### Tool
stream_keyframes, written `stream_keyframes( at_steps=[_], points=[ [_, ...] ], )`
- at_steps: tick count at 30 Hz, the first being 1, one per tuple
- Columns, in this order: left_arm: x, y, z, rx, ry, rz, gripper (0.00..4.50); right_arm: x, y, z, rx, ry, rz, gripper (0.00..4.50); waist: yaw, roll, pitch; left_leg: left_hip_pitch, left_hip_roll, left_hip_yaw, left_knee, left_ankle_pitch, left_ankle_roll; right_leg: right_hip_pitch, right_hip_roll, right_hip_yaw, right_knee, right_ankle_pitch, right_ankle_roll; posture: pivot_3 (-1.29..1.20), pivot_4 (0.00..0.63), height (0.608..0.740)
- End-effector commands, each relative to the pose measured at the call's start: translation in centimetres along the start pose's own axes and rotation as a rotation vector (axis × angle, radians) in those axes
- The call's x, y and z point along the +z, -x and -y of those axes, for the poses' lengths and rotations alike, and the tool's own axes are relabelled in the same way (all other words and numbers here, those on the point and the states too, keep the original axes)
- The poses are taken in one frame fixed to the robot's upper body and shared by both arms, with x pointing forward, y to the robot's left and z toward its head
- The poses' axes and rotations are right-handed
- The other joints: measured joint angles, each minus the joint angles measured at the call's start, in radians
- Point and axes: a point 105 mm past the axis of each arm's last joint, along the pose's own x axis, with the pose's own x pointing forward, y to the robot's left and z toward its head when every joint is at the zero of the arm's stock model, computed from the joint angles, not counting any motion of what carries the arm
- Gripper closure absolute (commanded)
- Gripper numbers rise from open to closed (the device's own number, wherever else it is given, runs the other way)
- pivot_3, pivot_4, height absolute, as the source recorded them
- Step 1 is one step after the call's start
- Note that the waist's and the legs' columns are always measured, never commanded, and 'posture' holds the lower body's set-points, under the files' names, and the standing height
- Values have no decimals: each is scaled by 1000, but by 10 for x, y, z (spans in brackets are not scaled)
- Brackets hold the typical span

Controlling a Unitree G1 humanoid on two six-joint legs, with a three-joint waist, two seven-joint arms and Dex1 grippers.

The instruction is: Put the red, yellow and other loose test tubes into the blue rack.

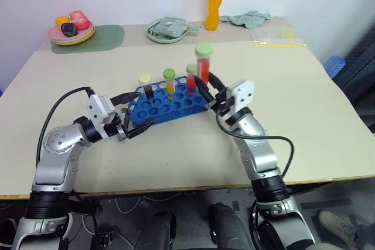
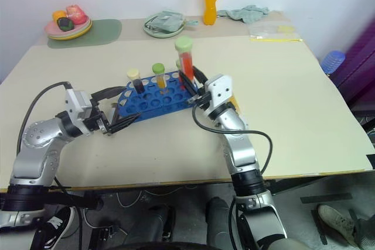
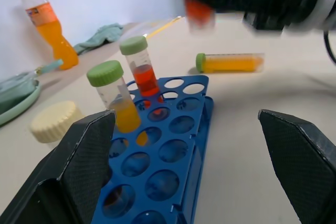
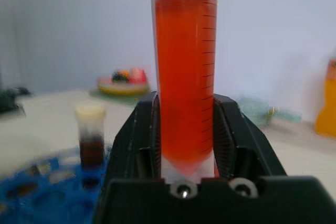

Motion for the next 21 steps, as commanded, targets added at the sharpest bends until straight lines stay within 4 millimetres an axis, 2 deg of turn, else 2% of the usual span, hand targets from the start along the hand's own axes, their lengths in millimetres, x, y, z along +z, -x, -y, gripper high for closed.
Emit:
stream_keyframes(
  at_steps=[1, 3, 10, 13, 17, 21],
  points=[
    [9, 3, -1, 6, -37, 10, 0, 4, -13, -1, 7, 59, 34, 3649, 0, 0, 0, 0, 0, 0, 0, 0, 0, 0, 0, 0, 0, 0, 0, 0, 150, 740],
    [10, 5, 1, 7, -34, 9, 0, -5, -16, -1, -10, 36, 6, 3649, -2, 0, 0, 0, 0, 0, 0, 0, 0, 0, 0, 1, 0, 0, 0, 0, 150, 740],
    [9, 9, 5, 19, -33, -5, 0, -19, -20, 9, -68, 1, -33, 3649, -1, 0, 0, 0, 0, 0, 0, 0, 0, 0, 1, 1, 0, 0, 0, 0, 150, 740],
    [8, 11, 5, 22, -34, -14, 0, -26, -19, 6, -67, -4, -53, 3649, -1, 0, 0, 0, 0, 0, 0, 0, 0, 0, 1, 1, 0, 0, 0, 0, 150, 740],
    [11, 9, 5, 18, -39, -12, 0, -31, -19, 2, -68, -16, -65, 3649, -1, 0, 0, 0, 0, 0, 0, 0, 0, 0, 1, 1, 0, 0, 0, 0, 150, 740],
    [16, 4, 7, 11, -46, -6, 0, -33, -19, 6, -90, -2, -70, 3649, -1, 0, 0, 0, 0, 0, 0, 0, 0, 0, 1, 1, 0, 0, 0, 0, 150, 740]
  ],
)
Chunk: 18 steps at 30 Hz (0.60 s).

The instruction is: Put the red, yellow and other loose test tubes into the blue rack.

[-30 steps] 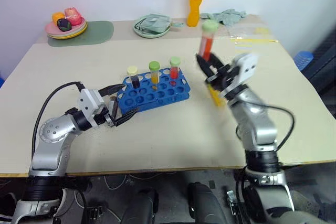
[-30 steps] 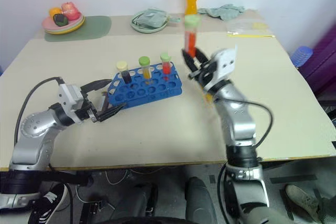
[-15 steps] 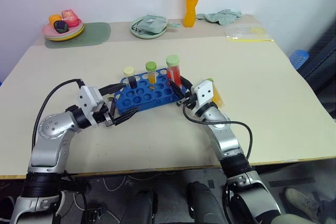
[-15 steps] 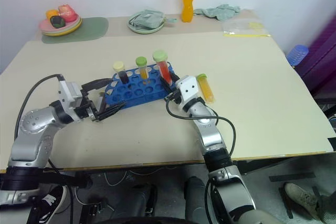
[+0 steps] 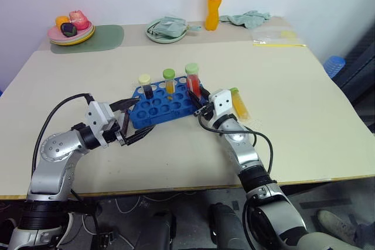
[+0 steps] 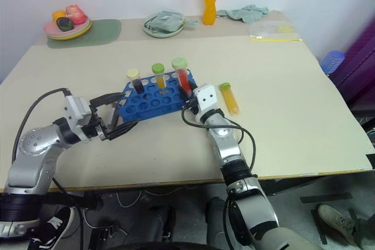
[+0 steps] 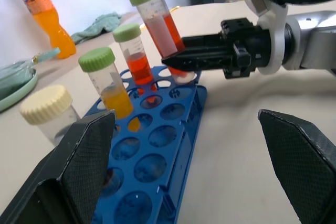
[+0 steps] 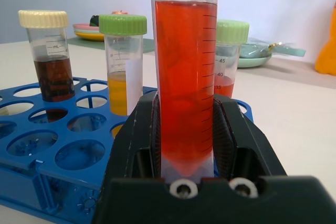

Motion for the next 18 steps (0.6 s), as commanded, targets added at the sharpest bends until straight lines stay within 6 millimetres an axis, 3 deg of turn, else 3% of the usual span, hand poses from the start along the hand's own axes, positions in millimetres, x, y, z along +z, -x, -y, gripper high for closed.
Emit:
stream_keyframes(
  at_steps=[1, 9, 18],
  points=[
    [19, -4, -3, -1, -55, 33, 0, 6, -3, 4, -17, 15, 26, 3649, 0, 0, 0, 0, 0, 0, 0, 0, 0, 0, 0, 0, 0, 0, 0, 0, 150, 740],
    [30, -10, -2, -9, -58, 39, 0, 0, -1, 13, -70, -64, 11, 3649, 0, 0, 0, 0, 0, 0, 0, 0, 0, 0, 0, 0, 0, 0, 0, 0, 150, 740],
    [34, -13, -2, -12, -58, 33, 0, 6, 4, -7, 12, -112, 42, 3649, 0, 0, 0, 0, 0, 0, 0, 0, 0, 0, 0, 0, 0, 0, 0, 0, 150, 740]
  ],
)
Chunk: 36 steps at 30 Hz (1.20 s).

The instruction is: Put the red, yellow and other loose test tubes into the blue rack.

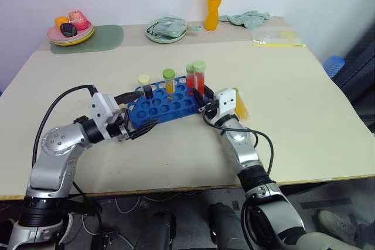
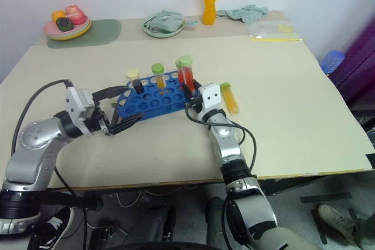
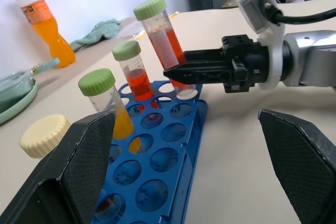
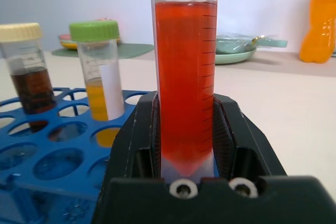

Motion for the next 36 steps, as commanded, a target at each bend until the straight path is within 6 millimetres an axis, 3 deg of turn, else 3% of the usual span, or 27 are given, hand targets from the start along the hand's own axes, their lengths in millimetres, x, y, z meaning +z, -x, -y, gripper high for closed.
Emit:
stream_keyframes(
  at_steps=[1, 15, 27, 36],
  points=[
    [17, -2, -1, -8, -52, 33, 0, 8, -1, -11, 34, -24, 33, 3649, -1, 0, 0, 0, 0, 0, 0, 0, 0, 0, 0, 0, 0, 0, 0, 0, 150, 740],
    [16, -2, 0, -1, -45, 33, 0, 5, -12, 1, -25, 17, 11, 3649, 0, 0, 0, 0, 0, 0, 0, 0, 0, 0, 0, 0, 0, 0, 0, 0, 150, 740],
    [5, 5, 1, 1, -44, 24, 0, 1, 0, -4, 9, -12, 11, 3649, 0, 0, 0, 0, 0, 0, 0, -1, 2, 0, 0, 0, 0, 0, 0, 0, 150, 740],
    [-1, 7, 0, -5, -47, 26, 0, 0, -3, 9, -42, -9, -5, 3649, 0, 0, 0, 1, 0, 0, 0, -1, 1, 0, 0, 0, 0, 0, 0, 0, 150, 740]
  ],
)
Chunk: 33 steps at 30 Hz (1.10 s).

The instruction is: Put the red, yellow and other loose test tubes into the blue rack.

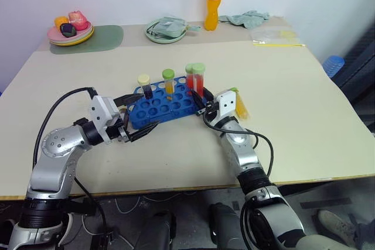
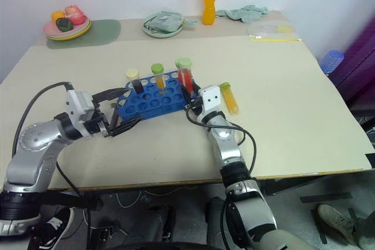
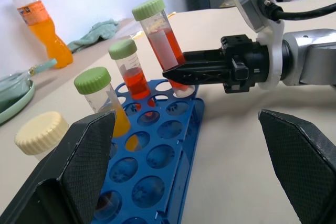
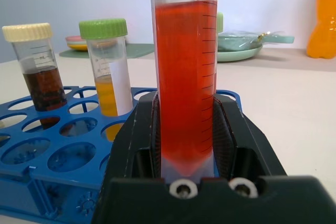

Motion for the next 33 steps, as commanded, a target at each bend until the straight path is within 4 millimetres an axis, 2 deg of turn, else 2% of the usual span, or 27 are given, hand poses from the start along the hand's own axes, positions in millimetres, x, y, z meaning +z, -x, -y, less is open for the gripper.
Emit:
stream_keyframes(
  at_steps=[1, 12, 15, 19, 24, 28, 33],
  points=[
    [4, 3, -3, 6, -35, 17, 0, 1, -3, 4, -17, -3, -2, 3649, 0, 0, 0, 0, 0, 0, 0, 0, 0, 0, 0, 0, 0, 0, 0, 0, 150, 740],
    [-2, 8, -1, 11, -35, 15, 0, -2, -6, -7, 6, -37, 1, 3649, 0, 0, 0, 0, 0, 0, 0, 0, 0, 0, 0, 0, 0, 0, 0, 0, 150, 740],
    [-2, 8, -1, 12, -36, 15, 0, 3, -3, -7, 38, -89, 29, 2198, 0, 0, 0, 0, 0, 0, 0, 0, 0, 0, 0, 0, 0, 0, 0, 0, 150, 740],
    [-2, 8, -1, 12, -35, 17, 0, 6, -1, -3, 46, -43, 31, 161, 0, 0, 0, 0, 0, 0, 0, -1, 1, 0, 0, 0, 0, 0, 0, 0, 150, 740],
    [-4, 6, 2, 10, -29, 21, 0, 12, 14, 8, 65, 49, 6, 69, 3, 0, 0, 0, 0, 0, 0, -1, 1, 0, 0, 0, 0, 0, 0, 0, 150, 740],
    [-5, 5, 4, 7, -32, 25, 0, 22, 36, 19, 88, 120, -40, 69, 5, 0, 0, 0, 0, 0, 0, -1, 2, 0, -1, 0, -1, 0, 0, 0, 150, 740],
    [-4, 1, 5, 9, -31, 40, 0, 35, 63, 43, 61, 195, -160, 69, 6, 0, 0, 0, 0, 0, 0, -1, 2, 0, -1, 0, -1, 0, 0, 0, 150, 740]
  ],
)
